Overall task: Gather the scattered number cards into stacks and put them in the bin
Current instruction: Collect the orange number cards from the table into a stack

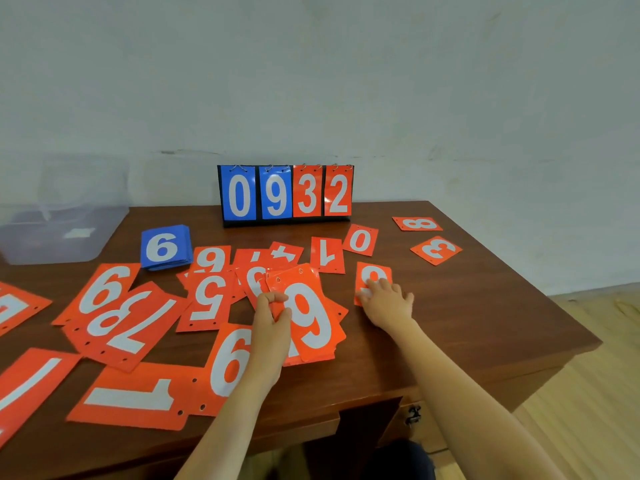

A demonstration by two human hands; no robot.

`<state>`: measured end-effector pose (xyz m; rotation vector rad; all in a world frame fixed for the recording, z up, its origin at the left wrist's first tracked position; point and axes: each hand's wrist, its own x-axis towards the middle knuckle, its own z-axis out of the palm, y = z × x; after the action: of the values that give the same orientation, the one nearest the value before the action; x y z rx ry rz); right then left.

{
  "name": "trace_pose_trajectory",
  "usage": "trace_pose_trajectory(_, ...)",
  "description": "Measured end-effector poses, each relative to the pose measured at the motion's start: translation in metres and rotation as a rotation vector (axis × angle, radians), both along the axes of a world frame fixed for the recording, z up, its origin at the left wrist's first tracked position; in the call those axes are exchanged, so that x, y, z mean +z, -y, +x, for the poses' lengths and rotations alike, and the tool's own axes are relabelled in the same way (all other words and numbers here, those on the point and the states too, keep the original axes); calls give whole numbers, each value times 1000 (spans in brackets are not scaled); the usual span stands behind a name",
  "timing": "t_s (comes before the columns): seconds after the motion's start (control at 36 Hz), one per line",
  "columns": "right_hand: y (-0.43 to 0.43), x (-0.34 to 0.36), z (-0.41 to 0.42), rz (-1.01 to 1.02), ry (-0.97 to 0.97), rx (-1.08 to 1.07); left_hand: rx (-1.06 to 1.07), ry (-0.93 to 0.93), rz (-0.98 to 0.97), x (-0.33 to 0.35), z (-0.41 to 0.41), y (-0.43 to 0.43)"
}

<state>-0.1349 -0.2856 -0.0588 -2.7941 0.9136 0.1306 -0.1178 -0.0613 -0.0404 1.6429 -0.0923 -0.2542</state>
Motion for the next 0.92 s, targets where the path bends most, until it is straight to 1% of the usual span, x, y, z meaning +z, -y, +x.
trace_pose_trajectory(0.11, 4, -3, -37, -86, 51, -116, -17, 10, -6, -2, -7, 5)
trace_pose_trajectory(0.17, 5, -10, -59, -108, 106, -112, -39, 13, 0, -2, -11, 8)
trace_pose_trajectory(0.25, 6, -16, -91, -65, 182, -95, -68, 23, 18, -3, -21, 13)
trace_pose_trajectory(0.31, 4, -16, -110, -79, 209, -104, -88, 25, 18, -4, -28, 17)
trace_pose_trajectory(0.39, 0, -13, -130, -116, 176, -96, -136, 15, 10, -4, -42, 23)
trace_pose_trajectory(0.44, -2, -8, -139, -72, 130, -72, -166, -1, 6, -5, -51, 27)
trace_pose_trajectory(0.58, -6, 6, -158, 54, -110, 66, -202, -17, 34, -7, -65, 31)
trace_pose_trajectory(0.67, -9, 10, -164, 95, -204, 127, -209, -26, 34, -6, -69, 32)
trace_pose_trajectory(0.72, -12, 8, -165, 57, -175, 144, -210, -27, 28, -6, -69, 32)
trace_pose_trajectory(0.78, -14, 7, -166, 21, -67, 145, -207, -27, 24, -5, -69, 32)
trace_pose_trajectory(0.83, -16, 11, -166, 86, -14, 104, -202, -18, 26, -5, -69, 32)
trace_pose_trajectory(0.92, -18, 20, -168, 196, -20, 55, -200, -17, 19, -4, -68, 31)
